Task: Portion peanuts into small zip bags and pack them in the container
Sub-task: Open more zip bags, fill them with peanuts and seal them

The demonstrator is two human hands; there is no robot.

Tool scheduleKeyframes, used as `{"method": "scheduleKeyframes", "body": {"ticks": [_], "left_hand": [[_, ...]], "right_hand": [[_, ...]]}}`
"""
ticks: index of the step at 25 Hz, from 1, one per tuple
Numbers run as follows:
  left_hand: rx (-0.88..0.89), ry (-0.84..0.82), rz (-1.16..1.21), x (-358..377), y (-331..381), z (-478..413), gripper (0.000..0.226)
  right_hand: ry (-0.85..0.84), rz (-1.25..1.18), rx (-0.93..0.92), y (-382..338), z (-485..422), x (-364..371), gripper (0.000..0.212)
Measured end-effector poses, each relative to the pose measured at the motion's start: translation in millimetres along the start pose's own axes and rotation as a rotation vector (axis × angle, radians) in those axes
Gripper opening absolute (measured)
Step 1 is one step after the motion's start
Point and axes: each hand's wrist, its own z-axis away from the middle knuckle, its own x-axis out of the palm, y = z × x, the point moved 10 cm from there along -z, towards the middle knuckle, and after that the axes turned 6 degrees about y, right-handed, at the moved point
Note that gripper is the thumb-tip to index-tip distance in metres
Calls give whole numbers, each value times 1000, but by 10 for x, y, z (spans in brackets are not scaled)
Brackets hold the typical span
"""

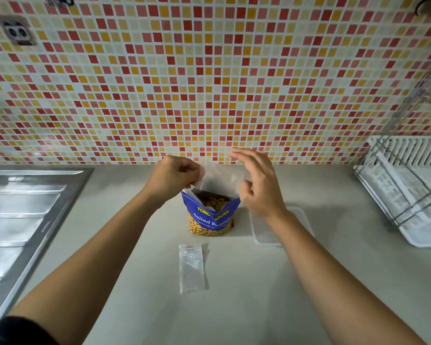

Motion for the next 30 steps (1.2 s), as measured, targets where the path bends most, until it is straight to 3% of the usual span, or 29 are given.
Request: {"method": "scheduleKeyframes", "body": {"ticks": [2,4,6,12,17,21,24,27,30], "left_hand": [[36,-3,-6,3,80,-1,12],[56,-18,-23,32,133,3,11],[74,-22,-54,66,165,13,13],[138,-11,-105,144,255,79,16],[103,-21,-60,145,177,60,18],[75,127,-407,-71,-146,-43,41],[-20,21,-440,40,-457,-42,35],[61,-15,-273,226,-332,-23,17],[84,-123,-276,479,-244,18,20]], "right_hand": [[-171,60,-16,-64,18,188,57],[-326,96,43,-22,72,376,86],[-319,99,93,16,76,408,93],[-238,95,105,33,102,340,75],[-171,-85,189,138,167,291,62],[-157,-129,291,318,267,297,63],[-221,-122,445,500,454,365,66],[-247,-151,566,637,627,433,62],[-261,-157,645,713,698,477,57]]}}
